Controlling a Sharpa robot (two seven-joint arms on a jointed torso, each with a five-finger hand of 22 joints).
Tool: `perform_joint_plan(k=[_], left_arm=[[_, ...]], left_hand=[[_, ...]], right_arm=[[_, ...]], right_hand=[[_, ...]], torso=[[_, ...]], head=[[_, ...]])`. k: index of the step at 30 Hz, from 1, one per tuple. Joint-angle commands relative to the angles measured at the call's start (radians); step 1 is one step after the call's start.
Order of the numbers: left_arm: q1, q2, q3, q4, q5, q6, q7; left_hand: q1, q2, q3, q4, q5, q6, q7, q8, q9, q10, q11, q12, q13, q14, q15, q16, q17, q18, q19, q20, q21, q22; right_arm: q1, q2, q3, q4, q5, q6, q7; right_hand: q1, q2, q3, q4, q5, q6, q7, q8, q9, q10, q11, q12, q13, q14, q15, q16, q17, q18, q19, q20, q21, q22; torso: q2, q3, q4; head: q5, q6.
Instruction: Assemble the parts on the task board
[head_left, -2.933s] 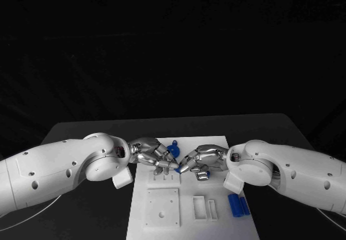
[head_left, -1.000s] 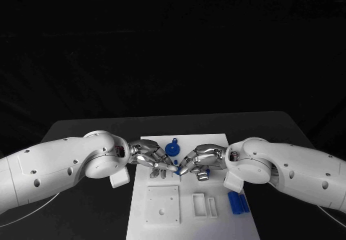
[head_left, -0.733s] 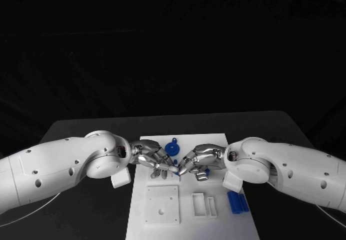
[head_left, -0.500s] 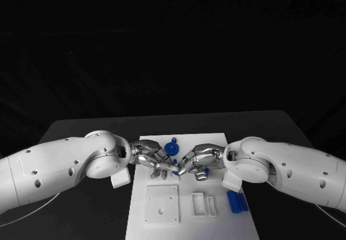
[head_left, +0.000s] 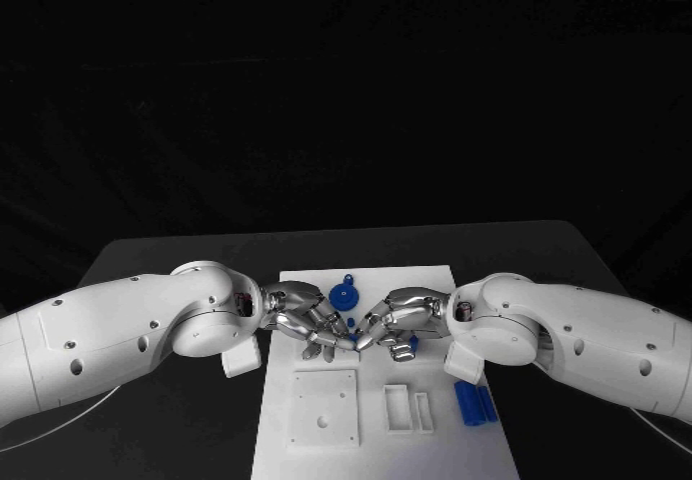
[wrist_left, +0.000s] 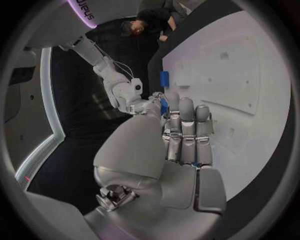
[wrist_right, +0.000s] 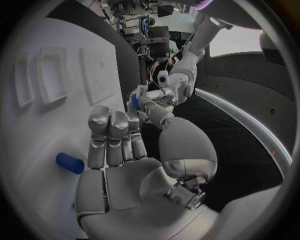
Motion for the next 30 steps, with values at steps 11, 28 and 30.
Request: perform_joint_plan(k=[11, 28, 30], left_arm=[[0.0, 0.009, -0.001, -0.002, 0.085, -0.012, 0.053], [0.0, 0.008, -0.009, -0.003, 0.146, 0.022, 0.028], [0.0, 0.008, -0.009, -0.003, 0.149, 0.019, 0.024]], left_hand=[[0.078, 0.008, 0.087, -0.006, -0.033, 0.072, -0.015, 0.023, 0.014, 0.013, 0.004, 0.014, 0.001, -0.008, -0.01, 0.015, -0.005, -0.002, -0.015, -0.07, 0.01, -0.007], [-0.021, -0.06, 0.233, 0.003, -0.109, 0.081, -0.016, 0.015, 0.021, 0.028, 0.003, -0.004, -0.008, -0.015, -0.011, 0.023, -0.015, -0.011, -0.024, -0.078, 0.024, -0.018], [-0.036, -0.069, 0.235, 0.004, -0.107, 0.079, -0.015, 0.013, 0.02, 0.026, 0.004, -0.005, -0.009, -0.015, -0.011, 0.024, -0.015, -0.011, -0.023, -0.078, 0.025, -0.019]], right_arm=[[-0.001, 0.005, -0.002, 0.002, -0.024, 0.003, -0.006], [-0.001, 0.006, -0.002, 0.001, -0.04, -0.017, -0.006], [-0.001, 0.007, -0.002, 0.001, -0.04, -0.015, -0.006]], right_hand=[[0.007, -0.001, 0.006, 0.001, 0.004, 0.033, 0.025, 0.003, 0.001, 0.006, -0.005, 0.003, -0.002, 0.004, -0.005, 0.0, 0.001, 0.064, 0.003, -0.008, 0.005, 0.007], [0.007, -0.003, 0.009, 0.001, 0.004, 0.033, 0.025, 0.003, 0.002, 0.006, -0.005, 0.003, -0.002, 0.004, -0.005, -0.001, 0.001, 0.064, 0.004, -0.008, 0.005, 0.007], [0.007, -0.003, 0.009, 0.001, 0.004, 0.033, 0.025, 0.003, 0.002, 0.006, -0.005, 0.003, -0.002, 0.004, -0.005, -0.001, 0.001, 0.064, 0.004, -0.008, 0.005, 0.007]], torso=[[0.0, 0.0001, 0.0004], [0.0, -0.0002, 0.0011], [0.0, -0.0002, 0.001]], head=[[0.0, -0.002], [0.001, -0.004], [0.002, -0.005]])
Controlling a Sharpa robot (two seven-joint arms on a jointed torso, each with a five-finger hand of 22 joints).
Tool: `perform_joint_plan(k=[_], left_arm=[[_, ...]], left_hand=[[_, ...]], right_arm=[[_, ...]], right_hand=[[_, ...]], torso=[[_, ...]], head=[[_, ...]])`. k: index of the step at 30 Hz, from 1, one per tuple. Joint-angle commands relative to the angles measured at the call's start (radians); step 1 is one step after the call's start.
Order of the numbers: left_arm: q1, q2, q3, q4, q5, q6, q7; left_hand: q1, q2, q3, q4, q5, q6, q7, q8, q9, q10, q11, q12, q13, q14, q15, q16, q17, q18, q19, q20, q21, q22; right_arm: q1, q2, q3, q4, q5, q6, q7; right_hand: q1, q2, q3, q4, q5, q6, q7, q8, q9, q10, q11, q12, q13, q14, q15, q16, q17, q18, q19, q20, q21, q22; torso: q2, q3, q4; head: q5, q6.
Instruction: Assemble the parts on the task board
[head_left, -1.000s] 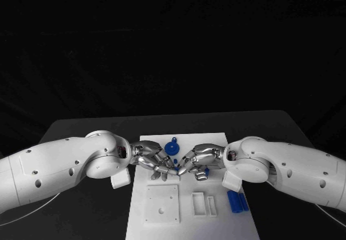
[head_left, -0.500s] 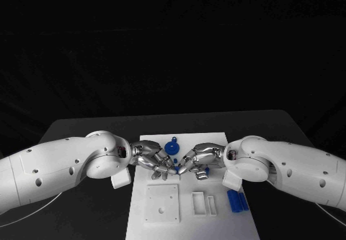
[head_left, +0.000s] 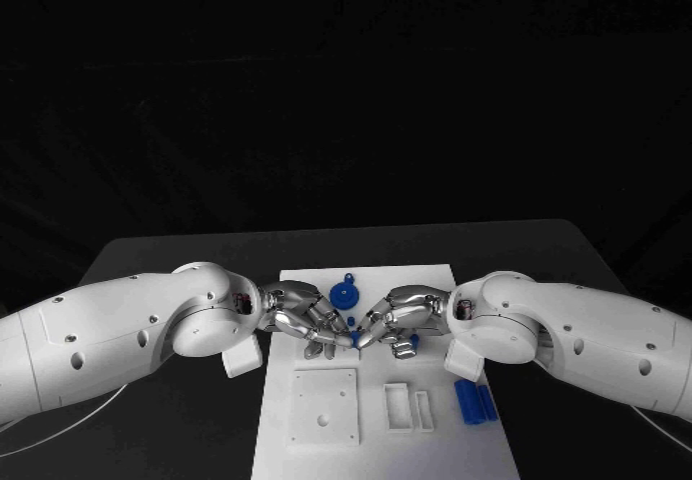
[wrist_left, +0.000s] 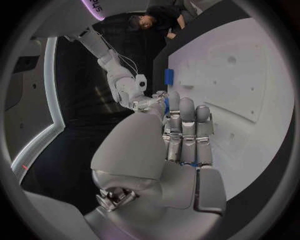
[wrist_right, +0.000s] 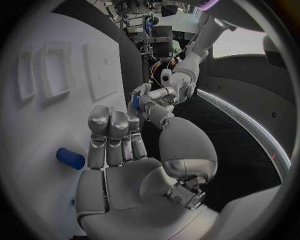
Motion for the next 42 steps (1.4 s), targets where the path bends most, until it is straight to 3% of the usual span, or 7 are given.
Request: perform_joint_plan(k=[1, 4, 8, 23, 24, 29, 42], left_arm=[[0.002, 0.006, 0.003, 0.011, 0.056, 0.018, 0.025], [0.002, 0.006, 0.003, 0.01, 0.059, 0.013, 0.025], [0.002, 0.009, 0.003, 0.01, 0.059, 0.014, 0.024], [0.001, 0.016, 0.0, 0.005, 0.052, 0.013, 0.023], [0.001, 0.017, 0.0, 0.005, 0.052, 0.012, 0.023], [0.001, 0.024, -0.003, -0.001, 0.049, 0.01, 0.021], [0.001, 0.041, -0.024, -0.011, 0.051, 0.002, 0.017]], left_hand=[[-0.084, -0.032, 0.021, 0.002, 0.005, 0.057, -0.008, -0.013, -0.003, -0.01, 0.007, -0.011, -0.003, -0.006, -0.004, 0.003, -0.004, -0.003, 0.0, -0.084, 0.003, -0.006], [-0.221, -0.057, 0.067, 0.001, -0.023, 0.049, -0.004, -0.02, -0.004, -0.018, 0.009, -0.013, -0.002, -0.004, -0.002, 0.005, -0.009, 0.002, 0.002, -0.083, 0.008, -0.013], [-0.279, -0.064, 0.094, 0.0, -0.046, 0.045, -0.002, -0.023, -0.003, -0.023, 0.01, -0.013, -0.001, -0.004, -0.002, 0.007, -0.012, 0.006, 0.001, -0.082, 0.014, -0.015], [-0.271, -0.051, 0.122, -0.023, -0.043, 0.036, 0.001, -0.026, -0.001, -0.032, 0.013, -0.013, 0.001, -0.005, 0.0, 0.01, -0.013, 0.01, -0.003, -0.08, 0.021, -0.015], [-0.237, -0.044, 0.137, -0.053, -0.035, 0.035, 0.0, -0.026, 0.0, -0.033, 0.012, -0.013, 0.001, -0.006, -0.002, 0.011, -0.012, 0.014, -0.004, -0.082, 0.022, -0.015], [-0.233, -0.041, 0.143, -0.083, -0.037, 0.035, 0.001, -0.024, 0.002, -0.032, 0.013, -0.01, 0.003, -0.006, 0.001, 0.013, -0.013, 0.01, -0.007, -0.078, 0.026, -0.016], [-0.26, -0.033, 0.159, -0.125, -0.051, 0.052, -0.007, -0.015, 0.009, -0.019, 0.007, -0.001, 0.008, 0.001, -0.004, 0.019, -0.014, 0.009, -0.003, -0.081, 0.032, -0.024]], right_arm=[[-0.002, 0.005, -0.002, 0.003, -0.013, 0.001, 0.0], [-0.002, 0.006, -0.002, 0.004, -0.014, 0.004, 0.0], [-0.002, 0.007, -0.002, 0.003, -0.016, 0.006, 0.0], [-0.002, 0.008, -0.002, 0.006, -0.017, 0.01, -0.001], [-0.002, 0.009, -0.002, 0.006, -0.017, 0.01, -0.001], [-0.002, 0.009, -0.002, 0.005, -0.017, 0.014, -0.003], [-0.002, 0.019, -0.002, 0.002, -0.018, 0.017, -0.01]], right_hand=[[0.01, -0.001, 0.006, -0.002, 0.003, 0.032, 0.027, 0.007, 0.002, 0.003, -0.002, 0.004, -0.002, 0.004, -0.005, -0.001, 0.002, 0.068, -0.001, -0.007, 0.005, 0.007], [0.01, -0.001, 0.007, -0.002, 0.003, 0.032, 0.027, 0.007, 0.003, 0.003, -0.002, 0.004, -0.002, 0.004, -0.005, -0.001, 0.002, 0.068, -0.001, -0.007, 0.005, 0.007], [0.01, -0.001, 0.008, -0.002, 0.003, 0.032, 0.027, 0.007, 0.003, 0.003, -0.002, 0.004, -0.002, 0.005, -0.005, -0.001, 0.002, 0.068, -0.001, -0.007, 0.005, 0.007], [0.01, -0.001, 0.009, -0.002, 0.003, 0.032, 0.027, 0.007, 0.004, 0.003, -0.002, 0.004, -0.002, 0.005, -0.005, -0.001, 0.002, 0.068, 0.0, -0.007, 0.005, 0.006], [0.01, -0.001, 0.009, -0.002, 0.003, 0.032, 0.027, 0.007, 0.004, 0.003, -0.002, 0.004, -0.002, 0.005, -0.005, -0.001, 0.002, 0.068, 0.0, -0.007, 0.005, 0.006], [0.01, -0.001, 0.01, -0.002, 0.003, 0.032, 0.027, 0.007, 0.004, 0.003, -0.002, 0.004, -0.002, 0.005, -0.005, -0.001, 0.002, 0.068, 0.0, -0.007, 0.005, 0.006], [0.01, -0.002, 0.011, -0.002, 0.003, 0.032, 0.027, 0.007, 0.005, 0.004, -0.002, 0.004, -0.002, 0.005, -0.005, -0.001, 0.002, 0.068, 0.001, -0.008, 0.005, 0.006]], torso=[[0.0, -0.0001, 0.0001], [0.001, -0.0003, -0.0003], [0.0, -0.0004, 0.0002], [0.0, 0.0, 0.0001], [0.0, 0.0, 0.0001], [0.001, -0.0002, 0.0005], [0.0, -0.0002, -0.0003]], head=[[0.001, -0.002], [0.002, -0.001], [0.001, -0.002], [0.0, -0.007], [0.0, -0.007], [-0.001, -0.01], [0.0, -0.013]])
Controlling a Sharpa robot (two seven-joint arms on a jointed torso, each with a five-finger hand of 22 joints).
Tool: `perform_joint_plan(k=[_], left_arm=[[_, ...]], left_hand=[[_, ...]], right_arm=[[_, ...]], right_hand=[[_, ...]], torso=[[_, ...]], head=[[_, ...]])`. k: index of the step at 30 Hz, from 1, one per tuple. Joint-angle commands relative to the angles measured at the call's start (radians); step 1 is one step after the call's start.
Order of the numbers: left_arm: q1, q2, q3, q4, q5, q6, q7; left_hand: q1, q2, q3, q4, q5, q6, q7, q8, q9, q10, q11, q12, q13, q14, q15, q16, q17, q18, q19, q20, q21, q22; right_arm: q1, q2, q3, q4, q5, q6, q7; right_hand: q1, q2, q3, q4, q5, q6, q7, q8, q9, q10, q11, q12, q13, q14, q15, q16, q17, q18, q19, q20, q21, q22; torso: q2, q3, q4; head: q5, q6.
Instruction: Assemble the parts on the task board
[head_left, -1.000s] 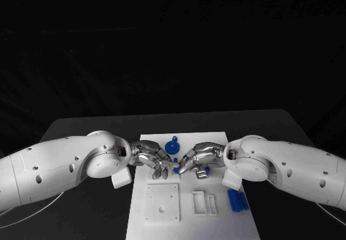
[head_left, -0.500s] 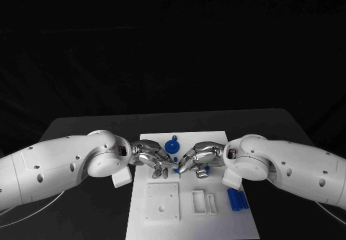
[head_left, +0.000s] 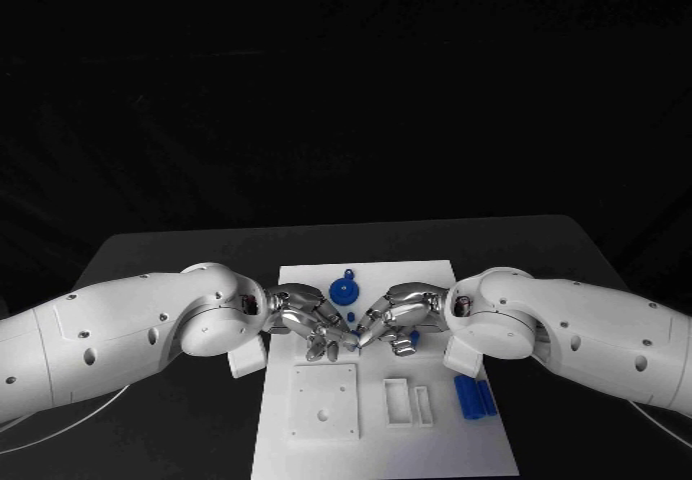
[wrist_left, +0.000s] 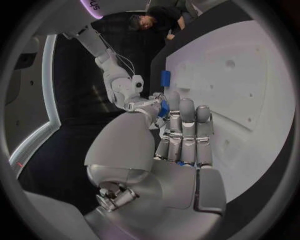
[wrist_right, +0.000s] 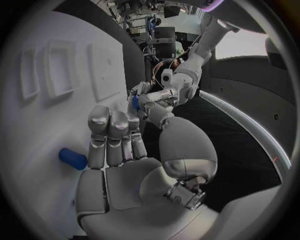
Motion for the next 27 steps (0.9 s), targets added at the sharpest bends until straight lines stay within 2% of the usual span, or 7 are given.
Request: perform_joint_plan(k=[1, 10, 16, 18, 20, 27], left_arm=[[0.001, 0.014, 0.004, 0.007, 0.028, 0.009, 0.039], [0.001, 0.019, 0.002, 0.007, 0.051, 0.012, 0.031], [0.001, 0.019, 0.001, 0.002, 0.072, 0.008, 0.033], [0.001, 0.017, 0.001, 0.001, 0.074, 0.004, 0.034], [0.001, 0.015, 0.001, 0.001, 0.077, -0.001, 0.033], [0.001, 0.009, 0.001, -0.01, 0.083, -0.017, 0.033]], left_hand=[[-0.019, 0.004, 0.004, -0.005, -0.003, 0.051, -0.006, 0.007, 0.003, -0.008, 0.001, 0.007, 0.001, 0.001, -0.005, 0.004, -0.002, 0.011, -0.003, -0.081, 0.005, -0.002], [-0.042, 0.011, 0.015, -0.015, -0.003, 0.056, -0.009, 0.01, 0.005, -0.004, -0.001, 0.008, 0.002, 0.002, -0.007, 0.005, -0.003, 0.01, -0.003, -0.084, 0.007, -0.006], [-0.066, 0.046, 0.043, -0.07, 0.029, 0.063, -0.011, 0.013, 0.008, 0.002, -0.003, 0.008, 0.001, -0.002, -0.007, 0.006, -0.005, 0.007, -0.01, -0.084, 0.01, -0.01], [-0.135, 0.062, 0.073, -0.141, 0.03, 0.064, -0.011, 0.012, 0.01, 0.004, -0.004, 0.005, 0.001, -0.002, -0.007, 0.009, -0.006, 0.004, -0.015, -0.086, 0.017, -0.014], [-0.164, 0.053, 0.09, -0.161, 0.029, 0.064, -0.011, 0.011, 0.009, 0.003, -0.002, 0.003, 0.0, -0.004, -0.007, 0.007, -0.008, 0.003, -0.014, -0.085, 0.019, -0.018], [-0.243, 0.037, 0.137, -0.191, 0.021, 0.052, -0.004, 0.002, 0.007, -0.007, 0.003, -0.002, -0.002, -0.003, -0.004, 0.006, -0.012, 0.004, -0.011, -0.083, 0.024, -0.027]], right_arm=[[-0.002, 0.011, 0.0, 0.008, 0.0, 0.014, 0.009], [-0.001, 0.014, -0.001, 0.008, -0.002, 0.014, 0.008], [-0.001, 0.015, -0.001, 0.008, -0.005, 0.02, 0.006], [-0.001, 0.015, -0.001, 0.008, -0.005, 0.022, 0.006], [-0.001, 0.014, -0.001, 0.008, -0.005, 0.024, 0.005], [-0.001, 0.012, -0.001, 0.008, -0.006, 0.029, 0.004]], right_hand=[[0.009, -0.003, 0.005, -0.002, 0.007, 0.033, 0.025, 0.004, -0.001, 0.004, -0.002, 0.004, -0.002, 0.004, -0.004, -0.001, 0.002, 0.069, 0.001, -0.004, 0.005, 0.006], [0.009, -0.004, 0.007, -0.002, 0.007, 0.034, 0.025, 0.004, 0.0, 0.004, -0.002, 0.004, -0.002, 0.005, -0.004, -0.001, 0.002, 0.069, 0.001, -0.004, 0.004, 0.006], [0.009, -0.004, 0.007, -0.002, 0.007, 0.033, 0.025, 0.003, 0.0, 0.004, -0.002, 0.004, -0.002, 0.005, -0.005, -0.001, 0.002, 0.069, 0.002, -0.004, 0.005, 0.006], [0.009, -0.004, 0.007, -0.002, 0.007, 0.033, 0.025, 0.003, 0.001, 0.004, -0.002, 0.004, -0.002, 0.005, -0.005, -0.001, 0.002, 0.069, 0.002, -0.004, 0.004, 0.006], [0.01, -0.004, 0.008, -0.002, 0.007, 0.033, 0.025, 0.003, 0.001, 0.004, -0.002, 0.004, -0.002, 0.005, -0.005, -0.001, 0.002, 0.069, 0.002, -0.005, 0.004, 0.006], [0.01, -0.004, 0.008, -0.002, 0.007, 0.033, 0.025, 0.003, 0.001, 0.004, -0.002, 0.004, -0.002, 0.005, -0.005, -0.001, 0.002, 0.069, 0.002, -0.005, 0.004, 0.006]], torso=[[0.0, -0.0001, -0.0001], [0.0, 0.0001, 0.0005], [0.0, -0.0001, 0.0001], [-0.001, 0.0001, -0.0002], [0.0, 0.0001, -0.0002], [0.0, 0.0002, 0.0]], head=[[0.0, 0.0], [-0.001, -0.002], [-0.001, -0.003], [-0.001, -0.003], [0.0, -0.004], [-0.001, -0.005]])
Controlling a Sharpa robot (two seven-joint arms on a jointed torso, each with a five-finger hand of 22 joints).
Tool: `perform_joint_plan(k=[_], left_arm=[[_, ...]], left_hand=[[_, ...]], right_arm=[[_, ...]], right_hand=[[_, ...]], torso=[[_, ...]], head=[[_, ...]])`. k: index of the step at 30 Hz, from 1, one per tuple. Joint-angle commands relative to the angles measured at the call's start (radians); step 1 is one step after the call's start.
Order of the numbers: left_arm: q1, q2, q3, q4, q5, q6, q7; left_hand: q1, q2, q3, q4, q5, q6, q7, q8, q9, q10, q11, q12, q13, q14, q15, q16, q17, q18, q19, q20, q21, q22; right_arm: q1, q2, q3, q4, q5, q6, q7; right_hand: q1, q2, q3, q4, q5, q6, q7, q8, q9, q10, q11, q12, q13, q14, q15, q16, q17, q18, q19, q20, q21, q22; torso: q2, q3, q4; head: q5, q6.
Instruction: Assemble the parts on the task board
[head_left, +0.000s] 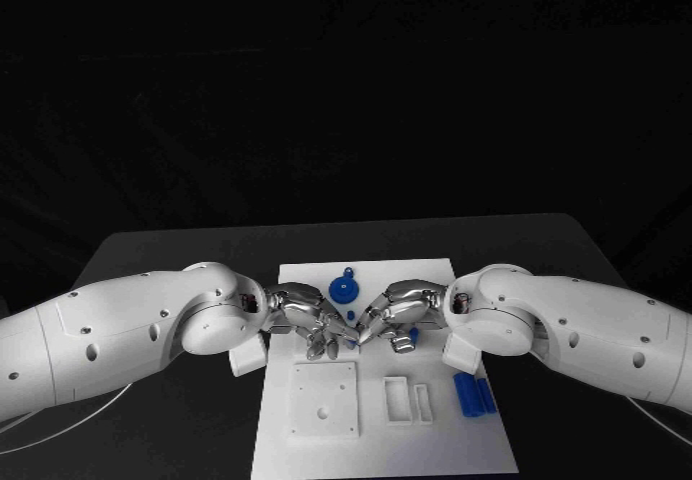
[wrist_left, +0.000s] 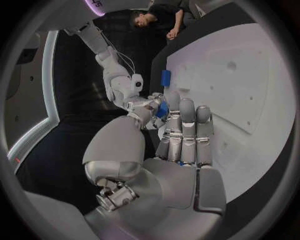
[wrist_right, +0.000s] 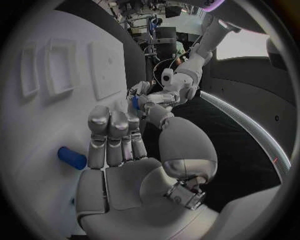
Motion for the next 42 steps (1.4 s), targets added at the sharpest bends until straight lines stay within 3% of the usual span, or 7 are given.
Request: perform_joint_plan(k=[1, 6, 21, 24, 32, 42], left_arm=[[0.003, 0.005, 0.006, 0.001, 0.045, -0.019, 0.044], [0.003, 0.004, 0.006, 0.002, 0.042, -0.013, 0.041], [0.003, 0.007, 0.006, 0.008, 0.023, -0.001, 0.036], [0.003, 0.007, 0.006, 0.01, 0.022, -0.004, 0.04], [0.003, 0.015, 0.005, 0.009, 0.02, -0.031, 0.062], [0.001, 0.017, -0.001, 0.008, -0.008, -0.072, 0.09]], left_hand=[[-0.019, -0.001, 0.013, -0.007, -0.003, 0.05, -0.004, -0.006, -0.002, -0.008, 0.004, -0.006, -0.001, -0.001, -0.004, -0.001, -0.001, 0.009, 0.0, -0.086, 0.006, -0.002], [-0.042, -0.008, 0.039, -0.042, -0.003, 0.042, 0.001, -0.01, -0.002, -0.018, 0.008, -0.009, -0.001, -0.002, -0.001, -0.001, -0.002, 0.011, 0.0, -0.084, 0.011, -0.006], [-0.065, -0.031, 0.059, -0.073, -0.015, 0.032, 0.006, -0.015, -0.002, -0.024, 0.01, -0.006, 0.002, 0.003, 0.0, 0.007, -0.001, 0.015, 0.003, -0.082, 0.019, -0.01], [-0.062, -0.025, 0.069, -0.087, -0.014, 0.035, 0.004, -0.012, 0.0, -0.021, 0.008, -0.002, 0.004, 0.002, 0.0, 0.008, 0.0, 0.016, 0.004, -0.082, 0.021, -0.011], [-0.029, 0.029, 0.109, -0.143, -0.017, 0.062, -0.008, 0.006, 0.011, 0.002, 0.0, 0.005, 0.006, 0.003, -0.007, 0.012, 0.0, 0.013, 0.002, -0.084, 0.031, -0.016], [-0.018, 0.045, 0.12, -0.164, -0.018, 0.091, -0.021, 0.025, 0.027, 0.035, -0.01, 0.004, 0.003, 0.011, -0.015, 0.021, 0.002, 0.009, 0.006, -0.09, 0.04, -0.02]], right_arm=[[-0.004, 0.008, -0.003, 0.01, 0.001, 0.03, 0.011], [-0.004, 0.008, -0.003, 0.011, 0.001, 0.03, 0.011], [-0.004, 0.01, -0.003, 0.008, 0.001, 0.032, 0.01], [-0.004, 0.011, -0.003, 0.009, 0.002, 0.033, 0.01], [-0.004, 0.013, -0.003, 0.01, 0.002, 0.037, 0.008], [-0.004, 0.012, -0.004, 0.009, 0.003, 0.032, 0.008]], right_hand=[[0.005, 0.001, 0.006, 0.0, 0.003, 0.032, 0.027, 0.004, 0.002, 0.003, -0.004, 0.004, -0.001, 0.002, -0.004, -0.001, 0.001, 0.069, 0.004, -0.007, 0.004, 0.006], [0.005, 0.001, 0.006, 0.0, 0.003, 0.032, 0.027, 0.004, 0.002, 0.003, -0.004, 0.004, -0.001, 0.002, -0.004, -0.001, 0.001, 0.069, 0.004, -0.007, 0.004, 0.006], [0.005, 0.001, 0.008, 0.0, 0.003, 0.031, 0.027, 0.004, 0.003, 0.003, -0.004, 0.004, -0.001, 0.003, -0.005, -0.001, 0.001, 0.069, 0.004, -0.007, 0.004, 0.006], [0.005, 0.0, 0.008, 0.0, 0.003, 0.031, 0.027, 0.004, 0.003, 0.003, -0.004, 0.004, -0.001, 0.003, -0.005, -0.001, 0.001, 0.069, 0.004, -0.007, 0.004, 0.006], [0.005, 0.0, 0.009, 0.001, 0.003, 0.031, 0.027, 0.004, 0.004, 0.003, -0.004, 0.004, -0.002, 0.003, -0.004, -0.001, 0.001, 0.069, 0.005, -0.008, 0.004, 0.006], [0.005, -0.001, 0.01, 0.001, 0.003, 0.031, 0.027, 0.003, 0.005, 0.003, -0.004, 0.004, -0.002, 0.003, -0.004, -0.001, 0.001, 0.069, 0.005, -0.008, 0.004, 0.005]], torso=[[0.0, 0.0001, 0.0], [0.0, -0.0004, 0.0008], [0.0, -0.0002, 0.0004], [0.0, -0.0001, 0.0002], [0.0, 0.0006, 0.0003], [0.0, 0.0004, -0.0005]], head=[[0.0, -0.001], [0.0, -0.003], [0.002, -0.003], [0.002, -0.004], [0.002, -0.004], [0.002, -0.006]])
